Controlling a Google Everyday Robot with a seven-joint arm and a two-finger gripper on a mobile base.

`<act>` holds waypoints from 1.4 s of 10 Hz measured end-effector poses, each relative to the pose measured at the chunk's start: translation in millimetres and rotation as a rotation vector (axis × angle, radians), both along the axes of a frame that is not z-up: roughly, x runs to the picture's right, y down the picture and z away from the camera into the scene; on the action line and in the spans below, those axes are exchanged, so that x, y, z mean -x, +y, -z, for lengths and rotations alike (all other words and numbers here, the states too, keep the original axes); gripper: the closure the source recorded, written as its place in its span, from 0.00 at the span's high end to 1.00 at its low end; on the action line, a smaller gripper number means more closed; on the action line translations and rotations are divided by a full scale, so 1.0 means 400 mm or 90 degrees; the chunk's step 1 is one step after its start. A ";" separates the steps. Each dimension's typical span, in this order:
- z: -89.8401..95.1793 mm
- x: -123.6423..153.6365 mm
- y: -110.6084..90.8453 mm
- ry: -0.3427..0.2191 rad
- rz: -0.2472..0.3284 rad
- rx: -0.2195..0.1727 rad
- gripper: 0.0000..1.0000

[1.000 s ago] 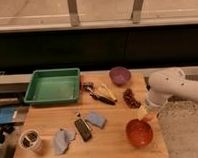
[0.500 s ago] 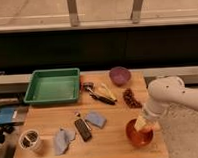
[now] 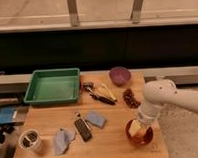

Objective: Place apple in red bowl

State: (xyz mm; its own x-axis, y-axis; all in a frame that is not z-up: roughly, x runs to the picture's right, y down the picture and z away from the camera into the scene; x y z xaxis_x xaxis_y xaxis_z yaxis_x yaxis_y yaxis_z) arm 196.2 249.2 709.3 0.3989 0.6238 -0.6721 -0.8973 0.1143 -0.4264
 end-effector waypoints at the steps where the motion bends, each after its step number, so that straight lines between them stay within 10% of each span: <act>1: -0.006 0.018 0.004 -0.011 0.004 0.006 0.51; 4: -0.016 0.034 0.010 -0.023 0.007 0.014 0.78; 10: -0.013 -0.001 -0.012 0.006 -0.001 -0.006 0.80; 14: -0.011 -0.055 -0.115 0.056 -0.036 -0.088 0.80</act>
